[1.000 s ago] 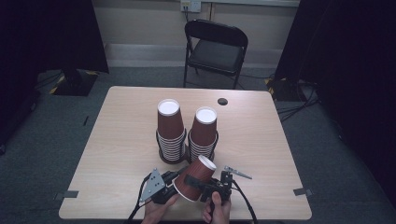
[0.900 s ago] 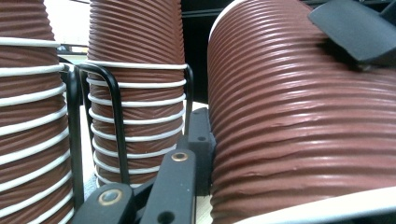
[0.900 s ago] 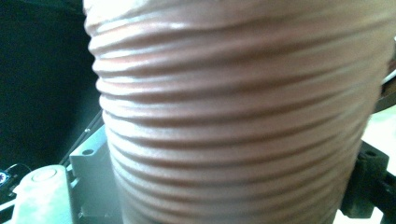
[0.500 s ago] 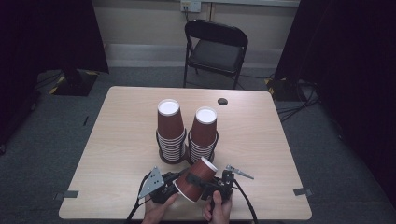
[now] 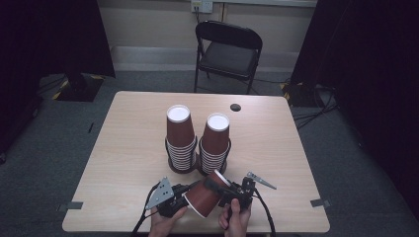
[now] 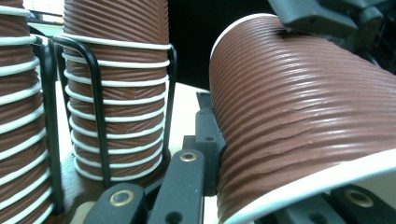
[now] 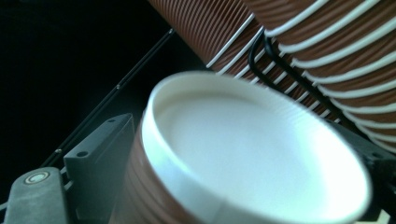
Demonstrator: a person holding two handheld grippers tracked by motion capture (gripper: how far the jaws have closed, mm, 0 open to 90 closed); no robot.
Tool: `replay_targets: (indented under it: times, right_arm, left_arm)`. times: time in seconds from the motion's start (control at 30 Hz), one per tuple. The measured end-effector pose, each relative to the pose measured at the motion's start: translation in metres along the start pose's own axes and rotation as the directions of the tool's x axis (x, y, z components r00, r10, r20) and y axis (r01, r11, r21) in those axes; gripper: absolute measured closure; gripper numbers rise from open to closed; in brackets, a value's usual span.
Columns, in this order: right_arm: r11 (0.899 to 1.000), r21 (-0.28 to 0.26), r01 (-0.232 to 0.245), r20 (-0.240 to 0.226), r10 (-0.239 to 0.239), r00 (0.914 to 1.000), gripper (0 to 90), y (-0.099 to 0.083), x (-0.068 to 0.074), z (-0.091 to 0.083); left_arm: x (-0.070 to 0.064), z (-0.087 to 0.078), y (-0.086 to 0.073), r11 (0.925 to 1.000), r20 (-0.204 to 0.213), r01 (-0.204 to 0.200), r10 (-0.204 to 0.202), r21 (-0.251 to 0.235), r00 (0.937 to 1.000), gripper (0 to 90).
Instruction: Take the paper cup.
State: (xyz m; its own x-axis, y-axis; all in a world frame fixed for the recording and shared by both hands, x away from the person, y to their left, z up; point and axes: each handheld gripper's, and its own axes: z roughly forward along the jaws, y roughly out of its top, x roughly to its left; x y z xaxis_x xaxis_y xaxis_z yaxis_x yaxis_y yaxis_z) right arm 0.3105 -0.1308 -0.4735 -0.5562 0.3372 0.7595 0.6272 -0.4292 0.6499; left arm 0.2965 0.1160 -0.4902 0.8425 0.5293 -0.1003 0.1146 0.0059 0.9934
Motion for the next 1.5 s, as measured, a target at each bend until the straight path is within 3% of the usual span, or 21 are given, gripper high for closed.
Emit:
replay_targets:
  times: [0.07,0.2,0.33,0.5,0.6,0.7,0.8,0.97,1.0,1.07,1.13,1.27,1.37,1.43,1.5]
  right_arm:
    - [1.0,-0.004,0.011,0.012,-0.011,0.9999,11.8,0.003,0.0,-0.002]
    - [0.997,-0.031,0.067,0.044,-0.066,0.9968,12.5,0.007,0.0,-0.005]
    - [0.989,-0.052,0.136,0.068,-0.132,0.9889,12.4,0.012,0.001,-0.009]
    - [0.969,-0.056,0.24,0.103,-0.234,0.9669,12.3,0.013,0.003,-0.015]
    - [0.96,-0.044,0.278,0.121,-0.271,0.9548,12.3,0.013,0.003,-0.018]
    - [0.957,-0.033,0.289,0.158,-0.281,0.9467,12.3,0.013,0.003,-0.019]
    - [0.947,-0.03,0.319,0.149,-0.311,0.9386,12.3,0.012,0.004,-0.021]
    - [0.923,-0.014,0.383,0.134,-0.378,0.9159,12.3,0.012,0.008,-0.028]
    - [0.919,-0.012,0.393,0.154,-0.387,0.9092,12.4,0.012,0.008,-0.029]
    - [0.899,0.004,0.437,0.207,-0.428,0.8795,12.4,0.01,0.009,-0.03]
    - [0.881,-0.004,0.473,0.206,-0.462,0.8626,12.5,0.009,0.006,-0.031]
    - [0.833,-0.012,0.553,0.221,-0.537,0.814,12.5,0.005,0.006,-0.035]
    - [0.795,-0.008,0.607,0.246,-0.587,0.7714,11.6,0.004,0.005,-0.036]
    - [0.787,0.022,0.617,0.279,-0.597,0.752,10.7,0.003,0.005,-0.035]
    - [0.777,0.041,0.628,0.265,-0.615,0.7432,10.7,0.001,0.005,-0.034]
  left_arm:
    - [0.001,-0.001,0.002,1.0,-0.012,-0.008,0.008,0.004,0.9999,86.0]
    - [0.003,-0.003,0.005,0.9967,-0.029,-0.051,0.053,0.064,0.9982,86.1]
    - [0.005,-0.006,0.006,0.9936,-0.038,-0.069,0.073,0.089,0.9966,86.1]
    - [0.009,-0.009,0.006,0.9919,-0.036,-0.056,0.06,0.114,0.9975,85.9]
    - [0.012,-0.011,0.007,0.9919,-0.017,-0.026,0.028,0.125,0.9995,86.0]
    - [0.014,-0.014,0.009,0.9897,-0.014,-0.015,0.017,0.142,0.9998,86.2]
    - [0.017,-0.017,0.013,0.9882,-0.017,0.004,-0.001,0.153,0.9998,86.4]
    - [0.025,-0.021,0.019,0.9803,-0.009,0.019,-0.018,0.197,0.9998,86.4]
    - [0.026,-0.021,0.02,0.9773,0.001,0.021,-0.021,0.211,0.9998,86.3]
    - [0.027,-0.021,0.022,0.9739,-0.006,0.027,-0.026,0.225,0.9996,86.3]
    - [0.029,-0.02,0.024,0.9708,-0.009,0.022,-0.02,0.239,0.9998,86.3]
    - [0.03,-0.02,0.028,0.9611,-0.016,0.011,-0.006,0.276,0.9998,86.2]
    - [0.029,-0.021,0.03,0.9526,-0.02,0.0,0.006,0.304,0.9998,86.2]
    - [0.029,-0.022,0.031,0.9474,-0.025,-0.004,0.012,0.32,0.9996,86.2]
    - [0.03,-0.021,0.032,0.9463,-0.026,0.005,0.003,0.323,0.9997,86.2]
